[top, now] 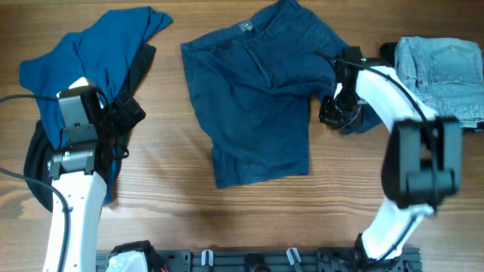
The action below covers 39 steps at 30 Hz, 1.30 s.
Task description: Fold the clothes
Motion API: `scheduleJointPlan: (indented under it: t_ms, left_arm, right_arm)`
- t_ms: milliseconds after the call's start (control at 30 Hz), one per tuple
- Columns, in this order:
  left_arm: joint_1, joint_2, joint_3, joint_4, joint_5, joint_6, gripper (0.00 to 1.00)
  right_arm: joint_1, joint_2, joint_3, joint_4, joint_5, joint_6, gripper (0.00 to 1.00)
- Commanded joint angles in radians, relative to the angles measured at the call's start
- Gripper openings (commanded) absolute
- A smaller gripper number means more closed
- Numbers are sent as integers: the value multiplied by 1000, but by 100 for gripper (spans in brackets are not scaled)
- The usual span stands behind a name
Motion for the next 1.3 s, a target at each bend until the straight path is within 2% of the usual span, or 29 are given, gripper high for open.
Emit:
scheduleJointPlan:
  t_ms: [0,67,133,467,600,733,833,933,967,1233,1267]
  left_arm:
    - [6,6,9,-1,9,20,100]
    - [6,6,9,2,8,20,100]
    - [6,6,9,4,8,20,100]
    - [6,6,9,2,9,20,100]
    - [6,6,9,-1,9,20,100]
    - [6,6,9,-1,9,20,100]
    - [6,6,9,-1,9,20,100]
    - [6,6,9,-1,9,20,100]
    - [6,6,9,-1,9,20,100]
    - [6,6,9,-1,8,24,100]
    - [6,6,9,-1,9,24,100]
  right_arm:
    - [-1,-227,13,32,47,-24,57]
    - [-1,-258,13,36,125,-11,70]
    - [-2,-253,13,33,162,-11,74]
    - [-9,-60,12,80,184,-14,76]
    - [-9,-2,10,130,184,-93,75]
    - [-9,66,10,152,185,-111,61]
    - [-9,113,10,155,200,-116,46]
    - [-9,137,3,150,195,-101,11]
    - [-9,138,0,143,195,-82,4]
    - [11,134,0,-50,98,-8,5]
    - [13,131,0,-66,85,-9,8]
